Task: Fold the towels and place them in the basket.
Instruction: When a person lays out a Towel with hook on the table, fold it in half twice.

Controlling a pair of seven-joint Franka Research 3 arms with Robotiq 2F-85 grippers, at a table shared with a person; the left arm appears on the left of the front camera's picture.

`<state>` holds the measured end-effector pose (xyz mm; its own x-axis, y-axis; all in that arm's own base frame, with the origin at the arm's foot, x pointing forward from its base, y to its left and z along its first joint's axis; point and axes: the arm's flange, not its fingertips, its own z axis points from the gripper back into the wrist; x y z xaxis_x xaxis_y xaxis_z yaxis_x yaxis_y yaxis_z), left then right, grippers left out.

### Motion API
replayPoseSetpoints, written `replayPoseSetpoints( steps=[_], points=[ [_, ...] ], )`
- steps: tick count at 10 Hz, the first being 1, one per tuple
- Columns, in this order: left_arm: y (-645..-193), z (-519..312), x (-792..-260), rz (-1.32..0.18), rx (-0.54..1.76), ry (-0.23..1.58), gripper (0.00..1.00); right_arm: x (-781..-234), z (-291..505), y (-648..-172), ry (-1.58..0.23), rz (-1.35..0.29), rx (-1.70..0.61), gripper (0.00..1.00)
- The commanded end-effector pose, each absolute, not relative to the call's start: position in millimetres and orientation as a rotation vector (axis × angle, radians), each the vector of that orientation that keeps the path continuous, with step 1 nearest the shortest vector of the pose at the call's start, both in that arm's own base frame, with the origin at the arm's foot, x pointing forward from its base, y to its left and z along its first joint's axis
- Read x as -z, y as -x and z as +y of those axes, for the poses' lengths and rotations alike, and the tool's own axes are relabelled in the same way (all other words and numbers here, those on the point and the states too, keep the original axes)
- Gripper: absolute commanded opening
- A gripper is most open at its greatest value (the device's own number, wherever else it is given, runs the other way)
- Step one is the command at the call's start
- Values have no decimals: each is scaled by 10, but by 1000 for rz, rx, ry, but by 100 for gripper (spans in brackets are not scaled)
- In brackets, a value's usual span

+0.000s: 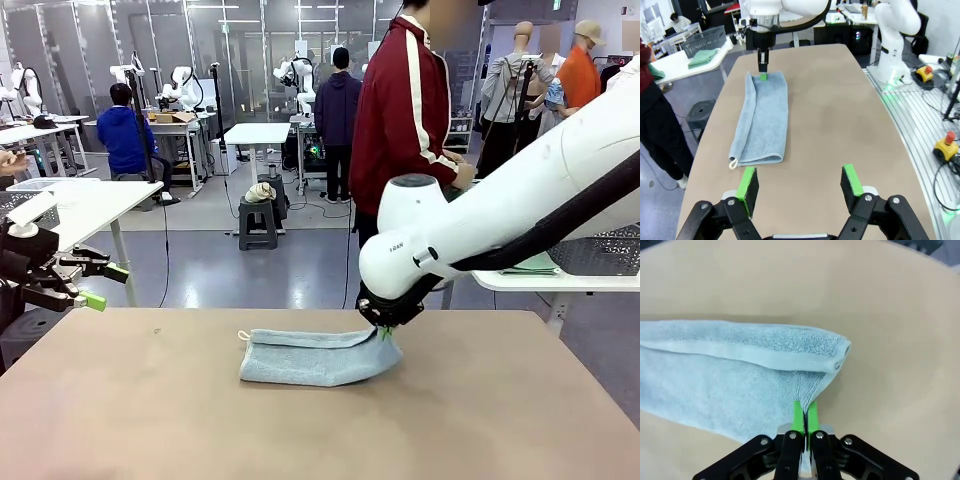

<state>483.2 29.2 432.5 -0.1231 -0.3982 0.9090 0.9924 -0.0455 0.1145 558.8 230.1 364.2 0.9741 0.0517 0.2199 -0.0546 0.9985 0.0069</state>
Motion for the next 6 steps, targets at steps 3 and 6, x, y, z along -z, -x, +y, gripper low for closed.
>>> replayPoseSetpoints(
  steps=[3,6],
  points=[
    [-4788,289,-4344,-979,1479,854,84,-4070,2936,-5584,85,-251,-113,0],
    [-4788,289,-4344,-979,1479,854,84,-4085,3518,-5634,151,-238,-199,0]
  ],
)
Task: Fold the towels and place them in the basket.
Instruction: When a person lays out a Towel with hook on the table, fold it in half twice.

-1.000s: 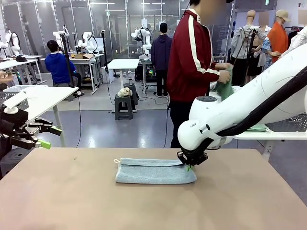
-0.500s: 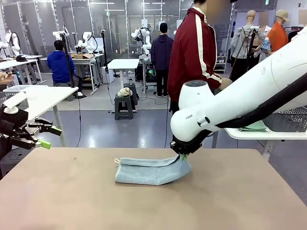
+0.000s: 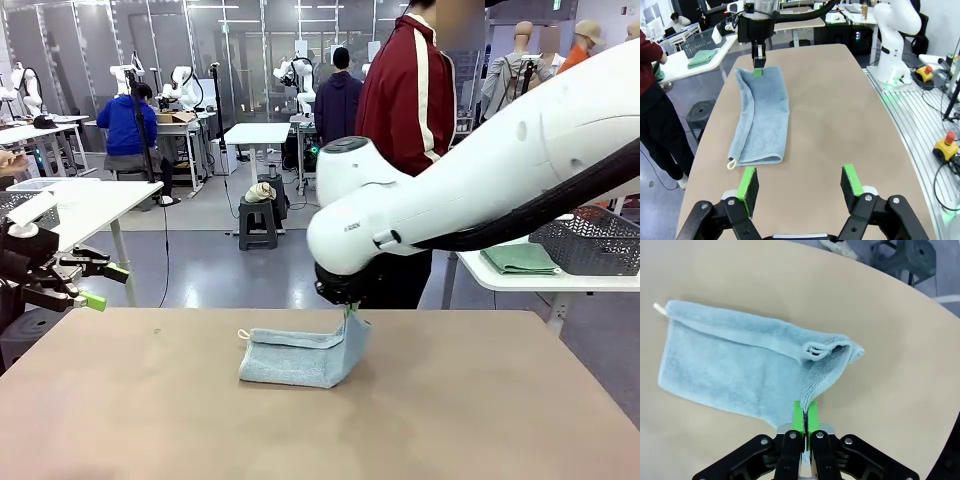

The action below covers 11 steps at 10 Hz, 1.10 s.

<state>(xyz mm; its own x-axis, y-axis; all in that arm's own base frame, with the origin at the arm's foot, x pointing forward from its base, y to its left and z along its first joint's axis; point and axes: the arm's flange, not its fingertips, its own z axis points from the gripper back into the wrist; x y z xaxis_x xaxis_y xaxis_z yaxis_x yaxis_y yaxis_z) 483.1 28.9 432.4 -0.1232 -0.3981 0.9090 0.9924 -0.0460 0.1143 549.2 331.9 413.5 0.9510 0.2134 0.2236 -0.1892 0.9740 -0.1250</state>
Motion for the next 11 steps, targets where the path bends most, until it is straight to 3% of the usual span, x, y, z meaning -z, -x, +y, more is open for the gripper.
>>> replayPoseSetpoints(
  steps=[1,5,11],
  points=[
    [-4788,289,-4344,-979,1479,854,84,-4054,3754,-5642,168,-231,-225,0],
    [-4788,289,-4344,-979,1479,854,84,-3998,4567,-5600,180,-209,-240,0],
    [-4788,289,-4344,-979,1479,854,84,-3636,4993,-5716,55,-201,-148,0]
  ],
)
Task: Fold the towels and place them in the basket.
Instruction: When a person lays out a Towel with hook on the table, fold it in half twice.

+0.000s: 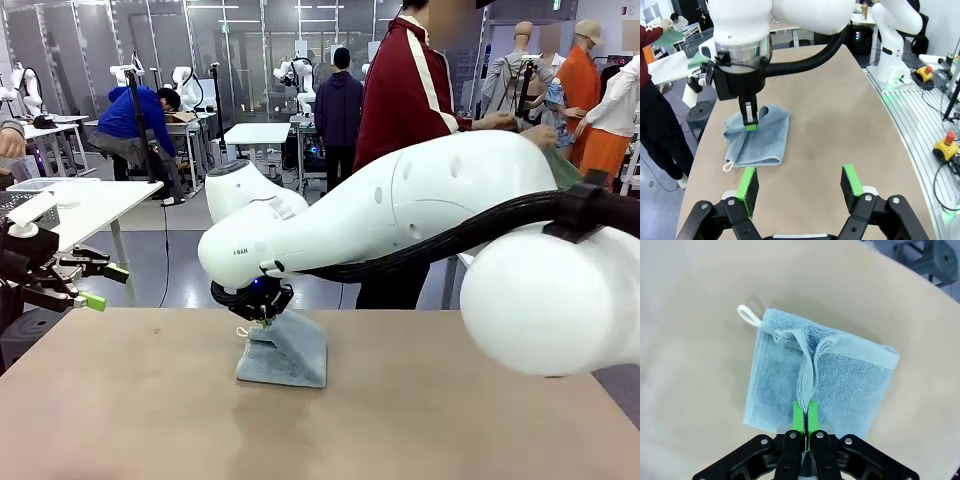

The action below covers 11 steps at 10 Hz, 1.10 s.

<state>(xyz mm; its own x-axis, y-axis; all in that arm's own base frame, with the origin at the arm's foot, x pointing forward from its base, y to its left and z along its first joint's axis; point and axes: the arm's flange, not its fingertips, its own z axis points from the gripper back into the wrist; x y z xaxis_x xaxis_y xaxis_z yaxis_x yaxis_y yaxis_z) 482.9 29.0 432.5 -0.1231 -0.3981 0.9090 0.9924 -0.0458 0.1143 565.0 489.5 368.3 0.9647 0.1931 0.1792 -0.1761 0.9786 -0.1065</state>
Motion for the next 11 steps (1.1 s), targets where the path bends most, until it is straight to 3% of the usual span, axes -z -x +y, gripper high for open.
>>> replayPoseSetpoints(
  steps=[1,6,7,11],
  points=[
    [-4788,289,-4344,-979,1479,854,84,-3555,5026,-5734,38,-186,-139,0],
    [-4788,289,-4344,-979,1479,854,84,-3263,5142,-5760,-30,-144,-129,0],
    [-4788,289,-4344,-979,1479,854,84,-3241,5145,-5760,-39,-156,-103,15],
    [-4788,289,-4344,-979,1479,854,84,-3296,5104,-5678,-68,-191,-69,55]
  ],
)
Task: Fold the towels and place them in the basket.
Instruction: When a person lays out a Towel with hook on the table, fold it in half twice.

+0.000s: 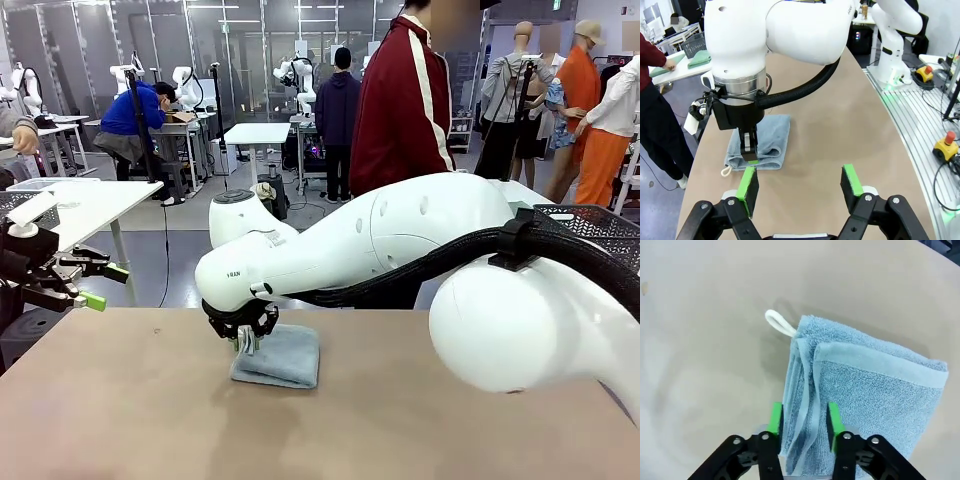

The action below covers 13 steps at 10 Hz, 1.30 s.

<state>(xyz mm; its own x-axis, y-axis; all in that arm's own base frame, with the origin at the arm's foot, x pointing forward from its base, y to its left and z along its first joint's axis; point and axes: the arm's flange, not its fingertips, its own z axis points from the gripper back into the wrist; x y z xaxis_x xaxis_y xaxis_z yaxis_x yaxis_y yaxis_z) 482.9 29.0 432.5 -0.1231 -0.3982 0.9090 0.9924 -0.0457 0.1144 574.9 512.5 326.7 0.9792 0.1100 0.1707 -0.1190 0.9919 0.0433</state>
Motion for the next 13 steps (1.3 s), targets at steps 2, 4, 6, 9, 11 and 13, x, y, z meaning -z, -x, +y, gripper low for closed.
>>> replayPoseSetpoints(
  steps=[2,4,6,9,11,13],
  points=[
    [-4788,289,-4344,-979,1479,854,84,-3491,4892,-5514,-57,-186,-77,75],
    [-4788,289,-4344,-979,1479,854,84,-3799,4482,-5237,-41,-207,-85,83],
    [-4788,289,-4344,-979,1479,854,84,-4067,4023,-4970,-62,-210,-80,83],
    [-4788,289,-4344,-979,1479,854,84,-4234,3619,-4746,-127,-239,-42,83],
    [-4788,289,-4344,-979,1479,854,84,-4314,3545,-4681,-135,-254,-25,83],
    [-4788,289,-4344,-979,1479,854,84,-4354,3653,-4811,-88,-236,-20,83]
  ],
)
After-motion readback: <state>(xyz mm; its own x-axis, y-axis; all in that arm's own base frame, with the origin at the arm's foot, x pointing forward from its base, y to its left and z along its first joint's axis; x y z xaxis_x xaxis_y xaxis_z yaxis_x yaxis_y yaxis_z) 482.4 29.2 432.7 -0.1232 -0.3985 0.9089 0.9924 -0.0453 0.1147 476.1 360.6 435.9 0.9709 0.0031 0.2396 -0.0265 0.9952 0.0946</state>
